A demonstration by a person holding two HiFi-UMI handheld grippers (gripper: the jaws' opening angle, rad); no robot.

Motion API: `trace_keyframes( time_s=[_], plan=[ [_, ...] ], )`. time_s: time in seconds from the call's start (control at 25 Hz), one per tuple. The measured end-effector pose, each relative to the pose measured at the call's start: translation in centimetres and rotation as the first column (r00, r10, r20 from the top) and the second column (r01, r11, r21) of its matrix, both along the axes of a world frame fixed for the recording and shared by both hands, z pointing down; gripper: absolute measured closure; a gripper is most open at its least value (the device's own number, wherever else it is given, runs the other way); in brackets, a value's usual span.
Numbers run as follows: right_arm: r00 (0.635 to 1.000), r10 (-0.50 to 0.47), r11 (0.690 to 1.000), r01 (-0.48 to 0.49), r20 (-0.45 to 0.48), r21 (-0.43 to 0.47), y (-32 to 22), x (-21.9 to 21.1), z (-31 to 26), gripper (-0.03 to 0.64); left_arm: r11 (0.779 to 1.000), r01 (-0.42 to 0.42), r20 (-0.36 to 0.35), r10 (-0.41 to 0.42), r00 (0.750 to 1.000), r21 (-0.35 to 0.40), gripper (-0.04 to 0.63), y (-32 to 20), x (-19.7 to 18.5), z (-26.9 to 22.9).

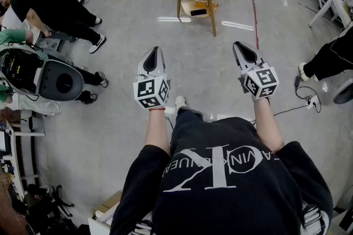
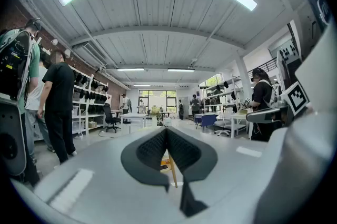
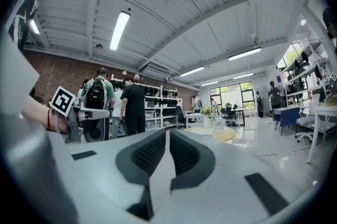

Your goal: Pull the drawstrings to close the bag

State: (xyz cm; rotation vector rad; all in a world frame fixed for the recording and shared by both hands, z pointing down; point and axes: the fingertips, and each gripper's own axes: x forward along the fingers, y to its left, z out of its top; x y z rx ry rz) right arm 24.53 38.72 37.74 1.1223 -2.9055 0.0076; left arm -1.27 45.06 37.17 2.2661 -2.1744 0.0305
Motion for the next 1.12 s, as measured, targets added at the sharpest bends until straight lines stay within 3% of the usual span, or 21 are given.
trace_keyframes(
  time_s=[0.68, 1.12],
  plan=[
    [1.000, -0.019, 0.999, 0.019, 0.010, -0.039, -2.1, -1.2, 1.4, 0.583, 0.999, 0.023, 0.014, -0.023, 1.000, -0.049, 0.583, -1.6, -1.0, 1.2],
    [1.000, 0.019, 0.998, -0.019, 0.000, -0.064, -8.8, -2.6, 1.2, 0.581, 0.998, 0.027, -0.007, -0.028, 1.000, -0.048, 0.583, -8.9, -3.8, 1.3]
  ],
)
